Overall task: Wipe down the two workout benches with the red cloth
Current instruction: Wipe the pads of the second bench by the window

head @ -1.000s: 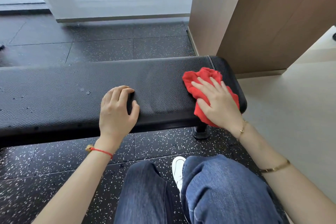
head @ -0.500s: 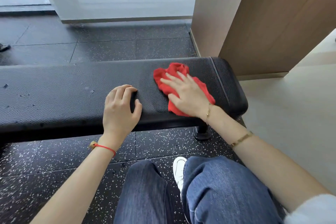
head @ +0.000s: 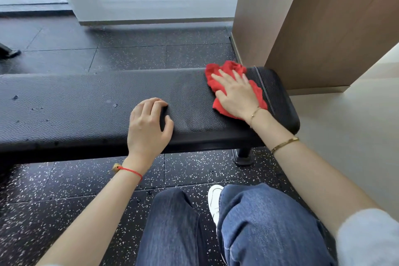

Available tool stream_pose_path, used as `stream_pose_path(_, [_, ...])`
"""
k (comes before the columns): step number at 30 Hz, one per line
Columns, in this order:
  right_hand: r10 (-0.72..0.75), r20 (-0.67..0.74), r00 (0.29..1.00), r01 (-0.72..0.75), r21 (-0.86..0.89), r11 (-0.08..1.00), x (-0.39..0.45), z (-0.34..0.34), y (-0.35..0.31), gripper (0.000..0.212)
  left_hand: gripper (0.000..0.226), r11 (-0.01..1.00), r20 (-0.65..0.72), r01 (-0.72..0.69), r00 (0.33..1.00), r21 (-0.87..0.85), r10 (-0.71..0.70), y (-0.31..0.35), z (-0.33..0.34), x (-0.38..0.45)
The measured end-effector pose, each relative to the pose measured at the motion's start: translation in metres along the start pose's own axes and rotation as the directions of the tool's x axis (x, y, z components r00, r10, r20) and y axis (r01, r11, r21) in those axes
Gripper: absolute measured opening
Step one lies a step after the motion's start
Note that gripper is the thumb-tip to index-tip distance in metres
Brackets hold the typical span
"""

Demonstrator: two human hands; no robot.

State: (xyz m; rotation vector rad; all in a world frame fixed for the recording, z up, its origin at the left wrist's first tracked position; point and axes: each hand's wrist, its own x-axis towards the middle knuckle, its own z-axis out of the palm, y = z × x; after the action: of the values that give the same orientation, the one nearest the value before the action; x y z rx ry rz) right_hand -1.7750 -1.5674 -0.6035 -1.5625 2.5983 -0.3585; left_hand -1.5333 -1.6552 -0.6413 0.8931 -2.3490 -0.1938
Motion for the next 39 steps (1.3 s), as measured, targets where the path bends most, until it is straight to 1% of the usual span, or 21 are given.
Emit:
stream_pose_path(3, [-0.196, 0.047, 0.979, 0.196, 0.015, 0.981, -0.028, 0.004, -0.021, 0.056, 0.028, 1.0, 0.006, -0.011, 1.0, -0.008, 0.012, -0.002, 0.0, 0.001])
stream_pose_path(5, [-0.267, 0.041, 0.963, 0.266, 0.022, 0.964, -0.05, 0.004, -0.019, 0.056, 0.028, 1.0, 0.007, -0.019, 1.0, -0.012, 0.019, -0.003, 0.0, 0.0])
stream_pose_path(6, [-0.272, 0.031, 0.962, 0.272, 0.023, 0.962, -0.059, 0.003, -0.014, 0.056, 0.028, 1.0, 0.005, -0.021, 1.0, -0.015, 0.021, -0.004, 0.001, 0.0])
stream_pose_path(8, [-0.219, -0.005, 0.976, 0.219, 0.026, 0.975, -0.071, -0.001, 0.004, 0.055, 0.028, 1.0, 0.005, -0.024, 1.0, -0.017, 0.024, -0.005, 0.001, 0.0])
stream_pose_path(11, [-0.024, -0.08, 0.996, 0.026, 0.014, 1.0, -0.074, -0.008, 0.043, 0.053, 0.028, 0.999, 0.001, -0.027, 1.0, -0.019, 0.027, -0.006, 0.001, 0.0])
stream_pose_path(14, [0.203, -0.099, 0.974, -0.204, 0.001, 0.979, -0.051, -0.016, 0.077, 0.052, 0.028, 1.0, -0.009, -0.024, 1.0, -0.011, 0.023, -0.005, 0.002, 0.0])
stream_pose_path(16, [0.3, -0.07, 0.951, -0.299, 0.025, 0.954, -0.025, -0.019, 0.082, 0.053, 0.028, 1.0, -0.012, -0.023, 1.0, -0.003, 0.023, -0.004, 0.002, 0.0])
stream_pose_path(17, [0.317, -0.057, 0.947, -0.316, 0.029, 0.948, -0.015, -0.02, 0.078, 0.053, 0.028, 1.0, -0.012, -0.025, 1.0, -0.001, 0.025, -0.004, 0.002, 0.0])
stream_pose_path(18, [0.312, -0.048, 0.949, -0.311, 0.028, 0.95, -0.008, -0.019, 0.073, 0.053, 0.028, 1.0, -0.012, -0.026, 1.0, 0.0, 0.026, -0.004, 0.002, 0.0])
stream_pose_path(20, [0.243, -0.035, 0.969, -0.243, 0.018, 0.97, -0.012, -0.016, 0.059, 0.054, 0.029, 1.0, -0.013, -0.029, 1.0, 0.002, 0.029, -0.004, 0.003, 0.0])
stream_pose_path(23, [0.086, -0.062, 0.994, -0.086, -0.009, 0.996, -0.053, -0.009, 0.044, 0.054, 0.029, 1.0, -0.015, -0.03, 0.999, -0.005, 0.03, -0.006, 0.004, 0.0])
stream_pose_path(25, [0.032, -0.084, 0.996, -0.033, -0.015, 0.999, -0.082, -0.007, 0.044, 0.054, 0.029, 1.0, -0.013, -0.029, 0.999, -0.009, 0.029, -0.006, 0.004, 0.0])
stream_pose_path(27, [0.047, -0.103, 0.994, -0.048, -0.007, 0.999, -0.096, -0.009, 0.054, 0.053, 0.029, 0.999, -0.009, -0.031, 0.999, -0.014, 0.031, -0.007, 0.003, 0.0])
stream_pose_path(29, [0.111, -0.126, 0.986, -0.112, -0.003, 0.994, -0.093, -0.012, 0.067, 0.051, 0.029, 0.999, -0.007, -0.036, 0.999, -0.02, 0.035, -0.007, 0.003, -0.001])
stream_pose_path(31, [0.199, -0.136, 0.971, -0.2, 0.002, 0.98, -0.075, -0.014, 0.077, 0.051, 0.029, 0.999, -0.01, -0.032, 0.999, -0.02, 0.032, -0.007, 0.003, -0.001])
stream_pose_path(33, [0.285, -0.116, 0.951, -0.286, 0.009, 0.958, -0.047, -0.016, 0.079, 0.052, 0.027, 1.0, -0.014, -0.029, 0.999, -0.011, 0.029, -0.005, 0.003, -0.001])
stream_pose_path(35, [0.323, -0.071, 0.944, -0.322, 0.02, 0.946, -0.015, -0.018, 0.071, 0.052, 0.026, 1.0, -0.01, -0.025, 1.0, 0.001, 0.025, -0.004, 0.002, 0.0])
stream_pose_path(37, [0.277, -0.026, 0.961, -0.276, 0.02, 0.961, 0.011, -0.016, 0.05, 0.053, 0.026, 1.0, 0.002, -0.024, 1.0, 0.015, 0.024, -0.002, 0.001, 0.0])
stream_pose_path(39, [0.154, 0.017, 0.988, -0.154, 0.023, 0.988, 0.026, -0.008, 0.016, 0.054, 0.026, 1.0, 0.009, -0.021, 1.0, 0.021, 0.021, -0.002, 0.001, 0.0])
